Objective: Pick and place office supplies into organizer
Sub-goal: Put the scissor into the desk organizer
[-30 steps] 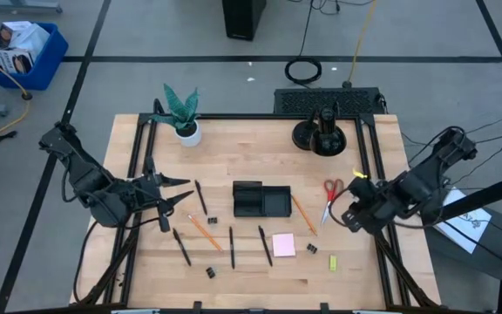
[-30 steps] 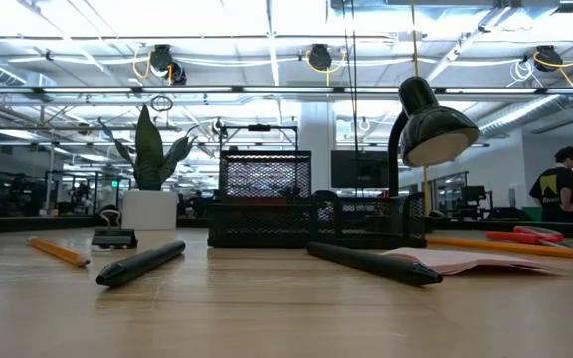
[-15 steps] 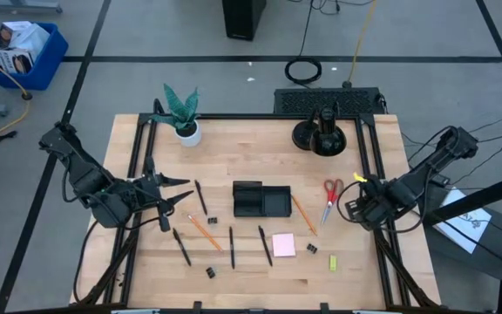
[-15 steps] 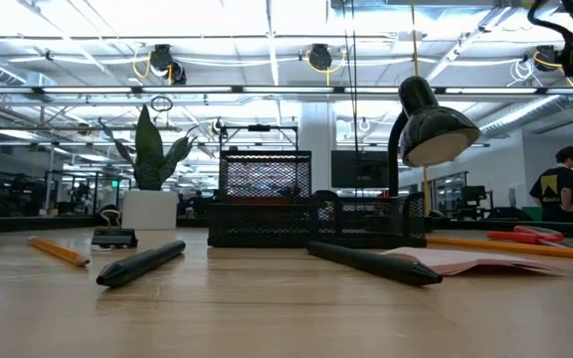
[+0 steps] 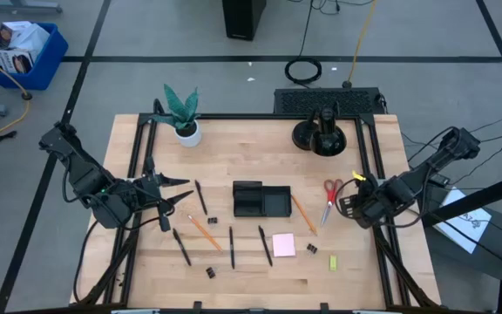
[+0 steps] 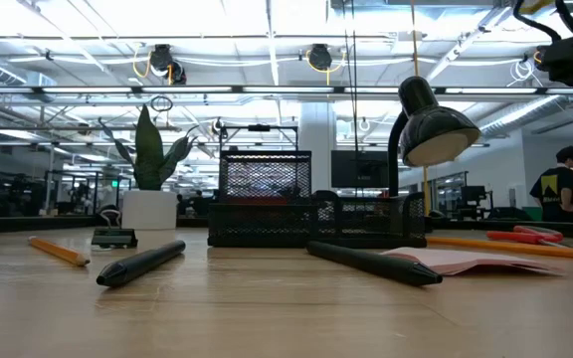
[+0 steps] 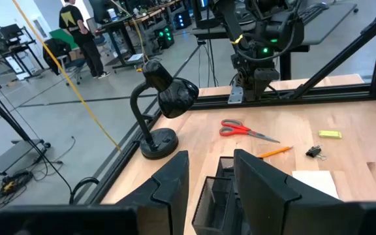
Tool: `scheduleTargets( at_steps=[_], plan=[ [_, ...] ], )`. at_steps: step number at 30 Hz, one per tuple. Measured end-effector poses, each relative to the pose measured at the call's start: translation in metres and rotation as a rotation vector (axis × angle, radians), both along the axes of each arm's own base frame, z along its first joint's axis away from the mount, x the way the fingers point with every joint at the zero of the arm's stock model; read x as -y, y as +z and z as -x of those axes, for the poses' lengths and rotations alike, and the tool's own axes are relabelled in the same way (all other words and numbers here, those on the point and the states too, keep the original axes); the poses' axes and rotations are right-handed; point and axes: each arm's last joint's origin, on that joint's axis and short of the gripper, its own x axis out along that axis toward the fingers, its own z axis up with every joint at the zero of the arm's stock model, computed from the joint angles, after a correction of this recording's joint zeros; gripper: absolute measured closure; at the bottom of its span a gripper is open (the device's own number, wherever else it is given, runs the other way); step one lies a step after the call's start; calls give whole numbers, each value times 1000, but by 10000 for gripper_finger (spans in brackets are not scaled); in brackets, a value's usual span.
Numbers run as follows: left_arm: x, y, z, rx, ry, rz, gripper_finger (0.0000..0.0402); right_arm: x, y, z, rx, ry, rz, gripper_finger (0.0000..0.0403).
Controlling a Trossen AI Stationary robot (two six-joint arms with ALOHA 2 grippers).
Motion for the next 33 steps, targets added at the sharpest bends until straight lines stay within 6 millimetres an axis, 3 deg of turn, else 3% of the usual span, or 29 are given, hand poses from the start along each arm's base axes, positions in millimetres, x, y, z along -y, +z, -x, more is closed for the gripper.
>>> scheduleTargets(
  at_steps=[13,17,33],
  plan=[
    [0,0,0,0,0,0,275,16,-1,-9,41,-149,86,287],
    [0,0,0,-2,0,-2,275,18,-11,-10,18,-160,57,287],
    [-2,-4,2,-33,8,-8,275,22,-19,-23,-32,-220,83,287]
  ],
)
